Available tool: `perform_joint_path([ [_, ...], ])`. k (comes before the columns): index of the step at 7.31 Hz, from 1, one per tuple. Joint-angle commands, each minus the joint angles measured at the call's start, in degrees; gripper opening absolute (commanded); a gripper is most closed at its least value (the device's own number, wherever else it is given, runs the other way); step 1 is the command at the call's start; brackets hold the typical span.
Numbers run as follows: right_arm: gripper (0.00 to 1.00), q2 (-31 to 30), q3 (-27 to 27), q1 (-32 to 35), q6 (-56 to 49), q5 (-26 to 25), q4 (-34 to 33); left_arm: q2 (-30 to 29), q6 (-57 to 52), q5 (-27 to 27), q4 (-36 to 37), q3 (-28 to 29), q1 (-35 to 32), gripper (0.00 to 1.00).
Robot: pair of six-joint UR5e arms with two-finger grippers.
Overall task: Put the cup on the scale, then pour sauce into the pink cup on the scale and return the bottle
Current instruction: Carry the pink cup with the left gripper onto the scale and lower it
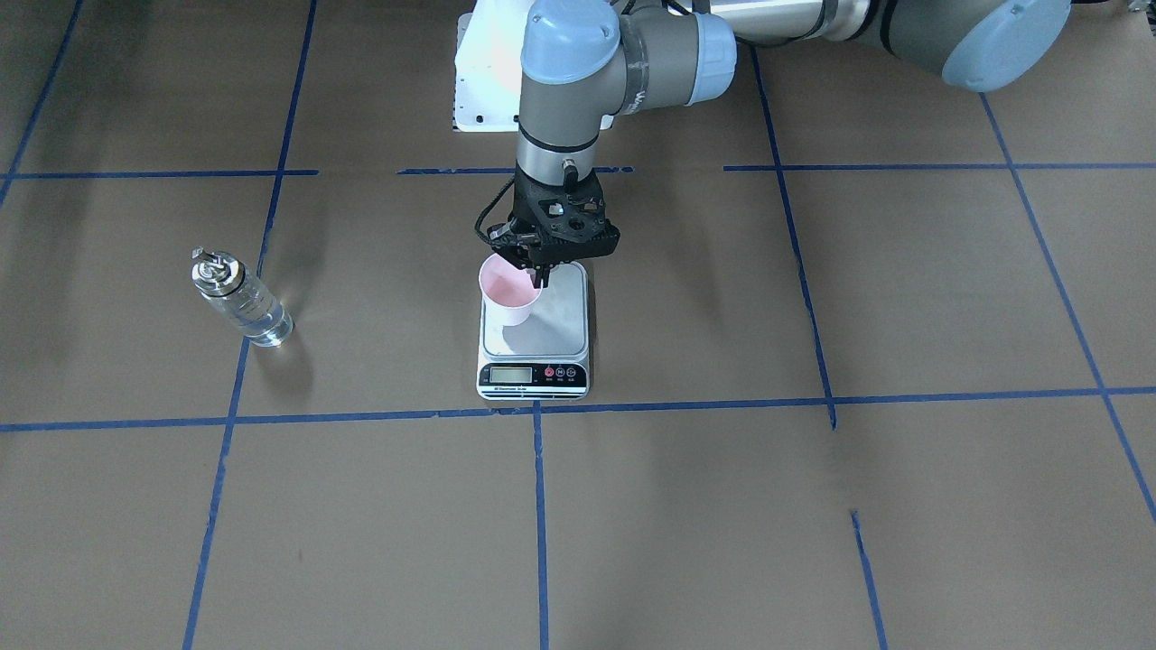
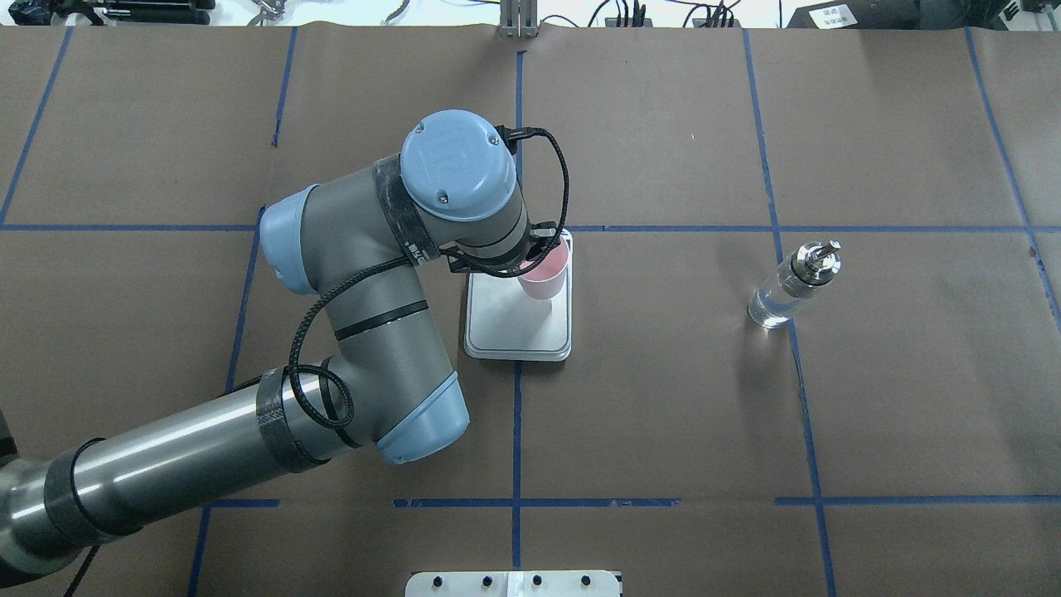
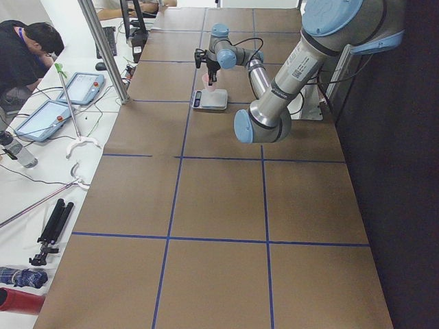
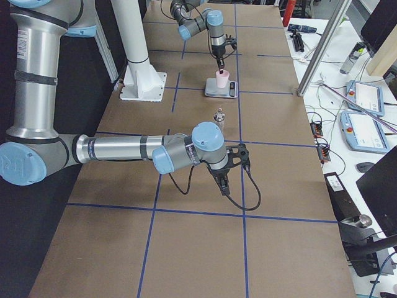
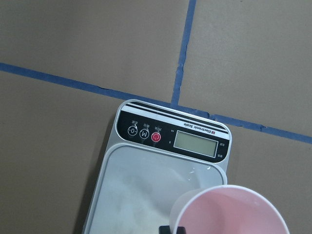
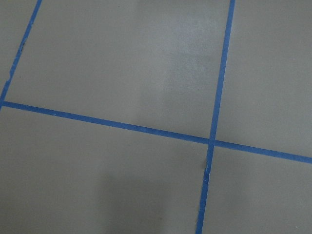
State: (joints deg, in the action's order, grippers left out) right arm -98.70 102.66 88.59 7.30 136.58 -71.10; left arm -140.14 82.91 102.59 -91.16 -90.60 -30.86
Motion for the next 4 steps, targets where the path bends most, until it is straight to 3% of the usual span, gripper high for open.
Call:
perform_joint_path([
  [1, 1.0, 0.0, 0.0, 0.0, 0.0, 0.0, 0.0, 1.4, 0.0, -0.1, -0.2, -0.3, 0.0, 0.0],
  [4, 1.0, 0.0, 0.0, 0.1, 0.0, 0.0, 0.0, 2.1, -0.1, -0.2, -0.2, -0.5, 0.0, 0.0],
])
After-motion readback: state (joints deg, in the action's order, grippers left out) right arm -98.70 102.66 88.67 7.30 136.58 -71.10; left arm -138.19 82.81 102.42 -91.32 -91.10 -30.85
